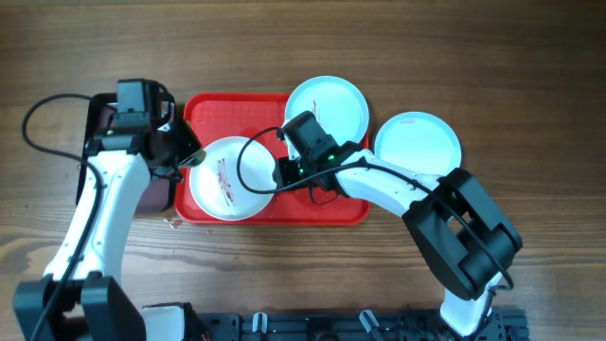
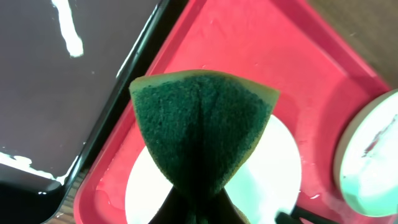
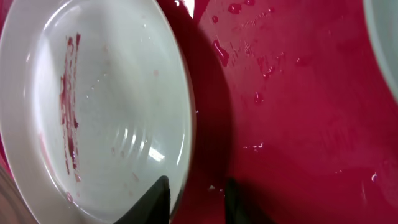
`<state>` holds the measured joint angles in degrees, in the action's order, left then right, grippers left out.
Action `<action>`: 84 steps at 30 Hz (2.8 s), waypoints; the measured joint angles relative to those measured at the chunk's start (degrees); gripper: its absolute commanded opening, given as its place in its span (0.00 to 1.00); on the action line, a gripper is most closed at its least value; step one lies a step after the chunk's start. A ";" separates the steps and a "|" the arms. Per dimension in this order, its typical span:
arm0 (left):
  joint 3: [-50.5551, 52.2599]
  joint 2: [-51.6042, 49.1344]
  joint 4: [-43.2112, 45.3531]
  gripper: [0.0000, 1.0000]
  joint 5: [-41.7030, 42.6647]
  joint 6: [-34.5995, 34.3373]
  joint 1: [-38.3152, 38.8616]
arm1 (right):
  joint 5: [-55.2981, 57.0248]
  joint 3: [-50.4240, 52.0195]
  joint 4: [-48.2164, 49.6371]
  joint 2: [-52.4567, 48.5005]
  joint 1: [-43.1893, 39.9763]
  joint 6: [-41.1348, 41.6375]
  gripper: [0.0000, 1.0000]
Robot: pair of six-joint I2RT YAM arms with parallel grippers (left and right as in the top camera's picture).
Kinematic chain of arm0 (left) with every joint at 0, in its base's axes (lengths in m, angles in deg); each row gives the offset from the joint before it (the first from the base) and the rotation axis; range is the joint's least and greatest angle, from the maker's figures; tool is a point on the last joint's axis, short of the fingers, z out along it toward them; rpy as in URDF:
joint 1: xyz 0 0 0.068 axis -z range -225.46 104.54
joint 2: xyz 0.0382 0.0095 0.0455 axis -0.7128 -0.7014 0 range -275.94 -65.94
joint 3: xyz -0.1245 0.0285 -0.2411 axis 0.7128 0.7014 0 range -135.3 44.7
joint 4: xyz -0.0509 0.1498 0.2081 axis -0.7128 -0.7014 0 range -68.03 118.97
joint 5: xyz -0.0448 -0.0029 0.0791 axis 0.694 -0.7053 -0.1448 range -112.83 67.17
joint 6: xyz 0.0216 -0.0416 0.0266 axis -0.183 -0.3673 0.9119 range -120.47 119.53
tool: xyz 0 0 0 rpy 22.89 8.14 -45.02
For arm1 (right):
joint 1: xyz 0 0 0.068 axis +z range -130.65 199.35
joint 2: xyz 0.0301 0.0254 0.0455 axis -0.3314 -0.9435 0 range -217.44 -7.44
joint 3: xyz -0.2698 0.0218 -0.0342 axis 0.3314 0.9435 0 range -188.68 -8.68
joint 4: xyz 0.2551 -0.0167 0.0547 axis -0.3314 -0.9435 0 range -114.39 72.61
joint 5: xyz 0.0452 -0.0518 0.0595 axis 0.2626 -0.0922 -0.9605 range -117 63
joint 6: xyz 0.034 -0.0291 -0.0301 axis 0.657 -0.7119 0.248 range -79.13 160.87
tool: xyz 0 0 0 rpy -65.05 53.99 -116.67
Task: Clean dirty plates on tray and stack at the side
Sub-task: 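Bring the sponge in the left gripper onto the second plate, then scrub the second plate with the sponge while right gripper holds it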
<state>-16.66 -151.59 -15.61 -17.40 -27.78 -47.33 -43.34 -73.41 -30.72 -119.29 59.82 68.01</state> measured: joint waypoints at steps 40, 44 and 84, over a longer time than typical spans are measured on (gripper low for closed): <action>-1.97 -18.64 -10.99 0.04 4.57 20.76 15.39 | -1.88 -0.68 4.26 -2.36 -0.13 2.95 0.04; -1.97 -18.80 -11.21 0.04 6.80 22.80 17.29 | -1.88 -0.68 4.24 -2.36 -0.13 2.95 0.04; 0.59 -18.25 0.13 0.04 -16.94 -14.67 20.15 | 0.85 -1.22 6.54 -2.60 0.26 5.86 0.04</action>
<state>-16.07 -169.84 -15.48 -34.34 -42.45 -27.18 -42.49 -74.63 -24.18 -121.90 60.08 73.87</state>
